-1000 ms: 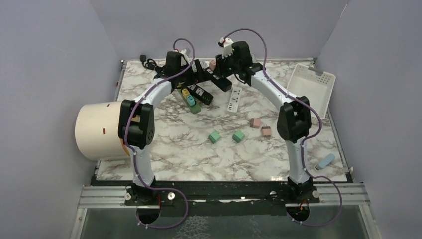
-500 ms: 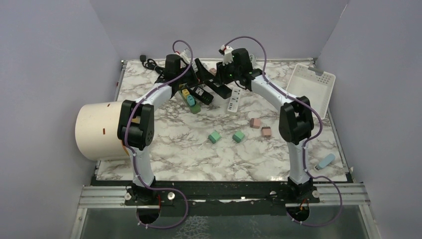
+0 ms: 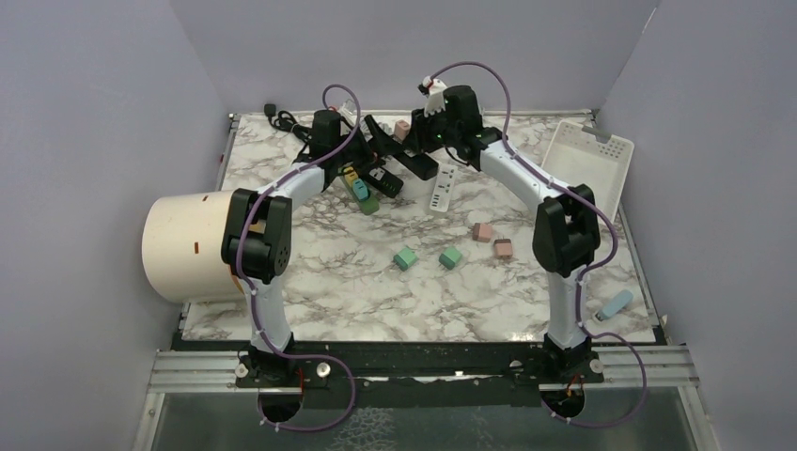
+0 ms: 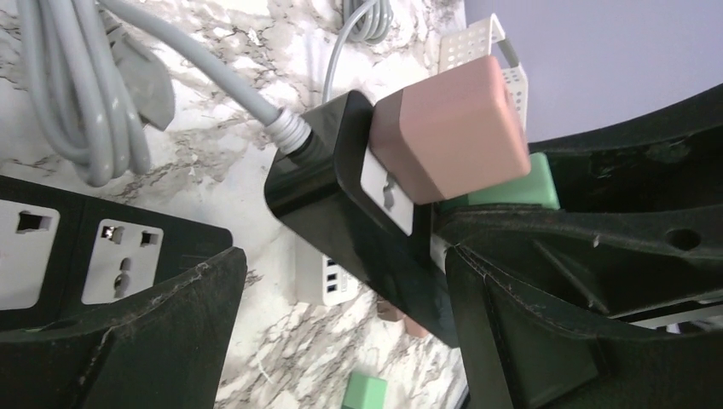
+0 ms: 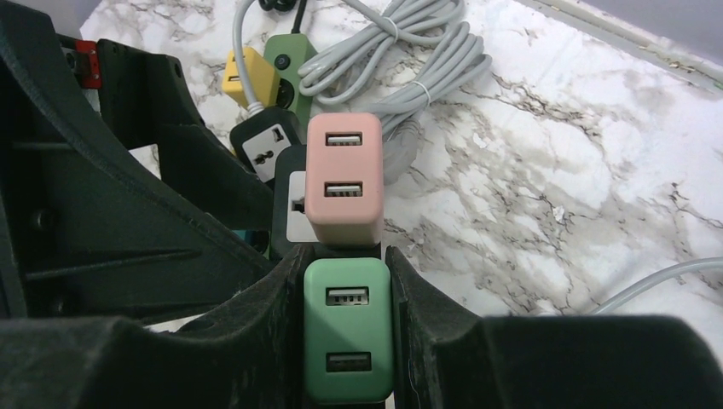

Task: Pull the plug off the socket

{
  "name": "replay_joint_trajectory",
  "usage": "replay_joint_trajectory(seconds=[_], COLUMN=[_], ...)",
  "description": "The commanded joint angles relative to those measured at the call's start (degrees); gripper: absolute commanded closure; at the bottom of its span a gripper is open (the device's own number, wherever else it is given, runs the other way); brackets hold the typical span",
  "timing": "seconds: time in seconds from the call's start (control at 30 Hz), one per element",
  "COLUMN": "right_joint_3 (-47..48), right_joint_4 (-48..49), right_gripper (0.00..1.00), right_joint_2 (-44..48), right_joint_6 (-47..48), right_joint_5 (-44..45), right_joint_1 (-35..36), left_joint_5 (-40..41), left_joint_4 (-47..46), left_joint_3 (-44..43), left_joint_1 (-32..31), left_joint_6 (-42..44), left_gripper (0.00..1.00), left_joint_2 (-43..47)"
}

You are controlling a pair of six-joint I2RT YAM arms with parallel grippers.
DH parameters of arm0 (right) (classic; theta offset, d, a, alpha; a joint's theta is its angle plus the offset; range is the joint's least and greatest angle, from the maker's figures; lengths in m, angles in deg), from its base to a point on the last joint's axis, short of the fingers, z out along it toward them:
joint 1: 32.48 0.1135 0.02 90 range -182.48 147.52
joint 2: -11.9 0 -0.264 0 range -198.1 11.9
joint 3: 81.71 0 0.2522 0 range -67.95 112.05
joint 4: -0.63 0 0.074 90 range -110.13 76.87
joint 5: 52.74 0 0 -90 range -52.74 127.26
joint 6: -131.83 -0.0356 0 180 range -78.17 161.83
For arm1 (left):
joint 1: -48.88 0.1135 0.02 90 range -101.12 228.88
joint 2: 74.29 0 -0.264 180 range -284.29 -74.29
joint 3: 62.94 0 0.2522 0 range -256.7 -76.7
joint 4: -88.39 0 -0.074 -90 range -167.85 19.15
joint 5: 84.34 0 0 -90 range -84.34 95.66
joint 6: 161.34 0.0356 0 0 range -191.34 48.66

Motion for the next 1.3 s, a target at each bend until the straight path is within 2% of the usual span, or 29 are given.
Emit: replay_joint_trajectory(seconds=[0.0, 0.13, 0.33, 0.47, 0.5, 0.53, 0.57, 0.73, 0.93, 1.13, 1.27], right_joint_3=[-0.3, -2.23, -4.49, -4.82, -4.86, -4.93, -5.03, -6.16, -7.18, -8.51, -8.26], right_joint_4=[6.51, 8.72, 11.71, 12.58, 12.73, 12.9, 13.08, 14.46, 15.7, 12.31, 7.73], right_gripper=[0.99, 0.99, 0.99, 0.99, 0.99, 0.99, 0.99, 0.99, 0.99, 0.99, 0.99], right_joint_2=[5.29, 6.91, 8.68, 9.21, 9.34, 9.51, 9.75, 11.99, 14.73, 17.95, 19.71], right_joint_6=[-1.41, -3.18, -6.55, -7.78, -8.04, -8.26, -8.54, -9.67, -13.43, -8.85, 0.0], right_joint_5=[-4.06, -5.56, -8.32, -9.35, -9.59, -9.96, -10.38, -12.12, -17.48, -10.78, 0.98], right_joint_1=[0.2, 0.24, 0.29, 0.37, 0.42, 0.46, 0.46, 0.42, -1.39, -1.38, 2.87], left_joint_5=[-0.73, -0.03, 2.63, 3.43, 3.7, 4.02, 4.39, 7.5, 11.95, 16.39, 18.51], left_joint_4=[-6.29, -7.86, -9.37, -10.34, -10.56, -10.64, -10.61, -10.06, -5.25, -0.91, 1.45], left_joint_3=[0.23, 0.28, 1.05, 1.28, 1.38, 1.45, 1.54, 2.3, 3.56, 2.94, 1.53], left_joint_1=[-0.22, -0.69, -2.42, -3.44, -3.6, -3.72, -3.81, -3.76, -3.67, -3.49, -3.48], left_joint_6=[-5.75, -9.2, -13.55, -15.82, -16.14, -16.4, -16.63, -15.92, -12.39, -10.08, -9.46], left_gripper=[0.12, 0.22, 0.55, 0.7, 0.76, 0.9, 1.0, 1.0, 1.0, 1.0, 1.0], left_joint_2=[1.06, 0.11, -0.27, -0.68, -0.66, -0.68, -0.63, 0.33, 0.71, 1.36, 1.17])
